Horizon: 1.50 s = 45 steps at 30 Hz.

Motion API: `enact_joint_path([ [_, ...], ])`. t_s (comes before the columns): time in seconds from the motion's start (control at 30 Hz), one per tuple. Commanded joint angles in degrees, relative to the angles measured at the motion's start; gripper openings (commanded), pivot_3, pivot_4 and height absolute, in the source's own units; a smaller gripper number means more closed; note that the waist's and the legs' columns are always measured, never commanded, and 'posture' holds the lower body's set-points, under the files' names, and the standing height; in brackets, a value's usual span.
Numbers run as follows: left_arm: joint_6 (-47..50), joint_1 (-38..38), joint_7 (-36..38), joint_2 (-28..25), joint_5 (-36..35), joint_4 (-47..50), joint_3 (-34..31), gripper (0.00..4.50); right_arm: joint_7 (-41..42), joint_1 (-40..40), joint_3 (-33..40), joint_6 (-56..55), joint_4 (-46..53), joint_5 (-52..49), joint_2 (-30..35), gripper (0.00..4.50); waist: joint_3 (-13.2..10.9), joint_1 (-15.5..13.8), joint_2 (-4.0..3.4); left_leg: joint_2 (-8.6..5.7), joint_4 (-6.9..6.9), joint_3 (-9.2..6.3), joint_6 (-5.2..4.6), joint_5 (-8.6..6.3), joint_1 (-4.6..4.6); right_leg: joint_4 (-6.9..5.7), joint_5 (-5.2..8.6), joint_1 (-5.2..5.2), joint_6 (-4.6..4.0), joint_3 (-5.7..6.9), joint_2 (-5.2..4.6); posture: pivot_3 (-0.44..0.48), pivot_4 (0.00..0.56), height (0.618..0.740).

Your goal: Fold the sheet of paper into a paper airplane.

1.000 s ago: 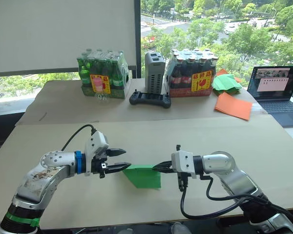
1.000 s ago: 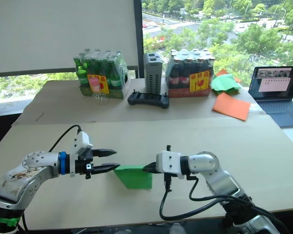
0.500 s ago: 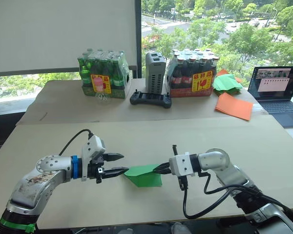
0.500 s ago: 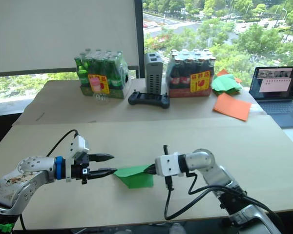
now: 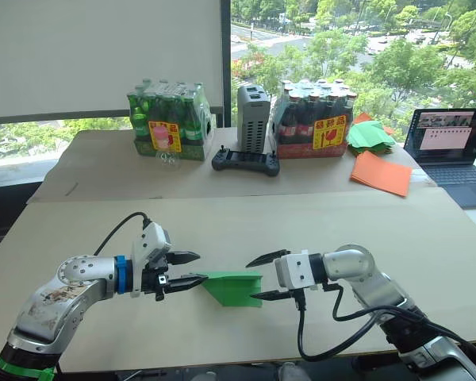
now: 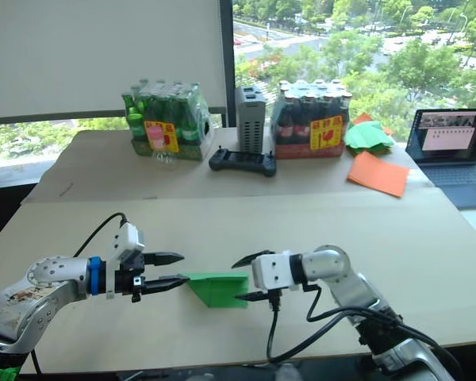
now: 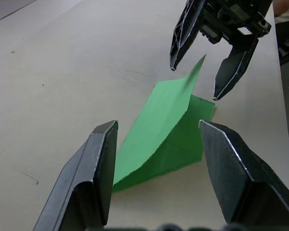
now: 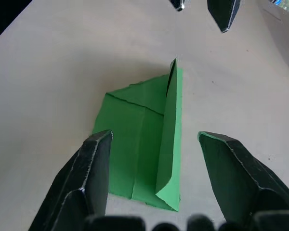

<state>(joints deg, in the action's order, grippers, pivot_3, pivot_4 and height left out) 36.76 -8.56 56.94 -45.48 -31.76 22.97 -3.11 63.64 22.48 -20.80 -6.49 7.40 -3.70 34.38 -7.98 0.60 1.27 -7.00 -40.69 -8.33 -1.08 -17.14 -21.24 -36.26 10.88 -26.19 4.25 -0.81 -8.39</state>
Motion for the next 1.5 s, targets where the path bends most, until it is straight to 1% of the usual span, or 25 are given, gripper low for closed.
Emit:
enact_joint_path([
  [0.03,-1.2,-2.2,0.3,0.0,-0.3,-1.6,-1.0,2.84,-3.1,-1.9,3.3,7.6,8.8,-3.6,-0.2,2.98,0.0,-0.1,0.0,0.0,0.0,0.0,0.0,0.0,0.0,0.0,0.0,0.0,0.0,0.0,0.0,0.0,0.15,0.696],
  [0.2,-3.9,-7.2,3.1,2.1,0.3,-7.8,1.5,1.38,-8.9,-6.0,5.3,20.5,19.3,-8.2,-2.3,3.03,0.0,-0.7,0.0,-0.01,0.0,-0.02,-0.02,-0.02,0.0,-0.01,-0.02,0.01,-0.03,0.02,0.0,0.0,0.15,0.696],
  [0.33,-10.8,-9.8,4.9,3.4,6.9,-14.0,7.2,0.01,-12.4,-7.9,5.9,25.7,22.8,-9.4,-3.3,3.03,0.0,-0.9,0.0,-0.03,0.0,-0.01,-0.01,-0.02,0.0,0.03,-0.02,0.02,-0.03,0.01,-0.01,0.0,0.15,0.696],
  [0.4,-14.4,-10.9,5.4,4.4,10.2,-17.1,9.7,0.01,-13.7,-8.5,6.0,27.2,23.8,-9.6,-3.5,3.03,0.0,-1.0,0.0,-0.03,0.0,0.01,-0.01,-0.02,0.0,0.03,-0.03,0.02,-0.03,0.01,-0.02,0.0,0.15,0.696],
  [0.5,-18.0,-11.7,6.7,5.4,13.1,-19.6,12.3,0.01,-15.0,-9.5,5.7,28.7,25.1,-9.5,-3.2,3.03,0.0,-1.0,0.0,-0.03,0.0,0.01,-0.01,-0.02,0.0,0.03,-0.03,0.01,-0.03,0.01,-0.02,0.0,0.15,0.696],
  [0.63,-19.7,-12.1,7.9,6.6,14.2,-20.6,13.7,0.01,-16.0,-10.8,5.5,30.1,27.0,-9.6,-2.7,3.03,0.0,-1.0,0.0,-0.03,0.0,0.01,-0.03,-0.03,-0.03,0.05,-0.03,0.0,-0.03,0.01,-0.02,0.0,0.15,0.696],
  [0.77,-23.9,-11.6,8.7,6.7,18.1,-23.7,15.9,0.01,-16.1,-11.8,5.0,30.7,28.3,-9.1,-1.4,3.03,0.0,-1.0,0.0,-0.02,-0.01,0.01,-0.03,-0.03,-0.03,0.05,-0.03,0.01,-0.02,0.02,-0.02,0.0,0.15,0.696],
  [0.93,-28.6,-11.8,8.3,7.0,23.0,-26.8,18.1,0.01,-15.5,-11.9,3.6,29.2,27.4,-8.0,-0.2,3.03,0.0,-1.0,0.01,-0.03,-0.01,0.03,-0.04,-0.04,-0.02,0.05,-0.03,0.01,-0.02,0.02,-0.02,0.0,0.15,0.696],
  [1.07,-29.0,-11.8,8.9,7.2,23.6,-26.4,18.1,0.01,-14.7,-12.0,2.2,27.5,26.3,-6.0,1.1,3.03,0.0,-1.1,0.01,-0.03,-0.02,0.03,-0.06,-0.05,-0.02,0.05,-0.04,0.03,-0.01,0.02,-0.03,0.0,0.15,0.696],
  [1.23,-29.5,-11.5,9.1,7.2,24.6,-25.8,18.5,0.01,-13.6,-12.0,-0.9,22.6,23.0,-1.4,2.7,3.03,0.0,-1.1,0.01,-0.03,-0.02,0.04,-0.06,-0.05,-0.01,0.04,-0.04,0.03,0.0,0.03,-0.03,0.0,0.15,0.696],
  [1.4,-29.1,-11.3,9.6,7.0,24.3,-24.8,18.3,0.01,-13.0,-12.4,-2.1,18.5,20.1,1.9,3.5,3.03,0.0,-1.1,0.01,-0.03,-0.02,0.06,-0.06,-0.05,0.0,0.04,-0.04,0.04,0.0,0.03,-0.03,0.0,0.15,0.696],
  [1.5,-29.4,-11.5,9.6,7.2,24.7,-25.0,18.4,0.01,-12.7,-12.6,-2.0,17.5,18.9,2.3,3.3,3.03,0.0,-1.1,0.01,-0.03,-0.02,0.06,-0.06,-0.05,0.0,0.04,-0.04,0.03,0.0,0.02,-0.02,0.0,0.15,0.696],
])
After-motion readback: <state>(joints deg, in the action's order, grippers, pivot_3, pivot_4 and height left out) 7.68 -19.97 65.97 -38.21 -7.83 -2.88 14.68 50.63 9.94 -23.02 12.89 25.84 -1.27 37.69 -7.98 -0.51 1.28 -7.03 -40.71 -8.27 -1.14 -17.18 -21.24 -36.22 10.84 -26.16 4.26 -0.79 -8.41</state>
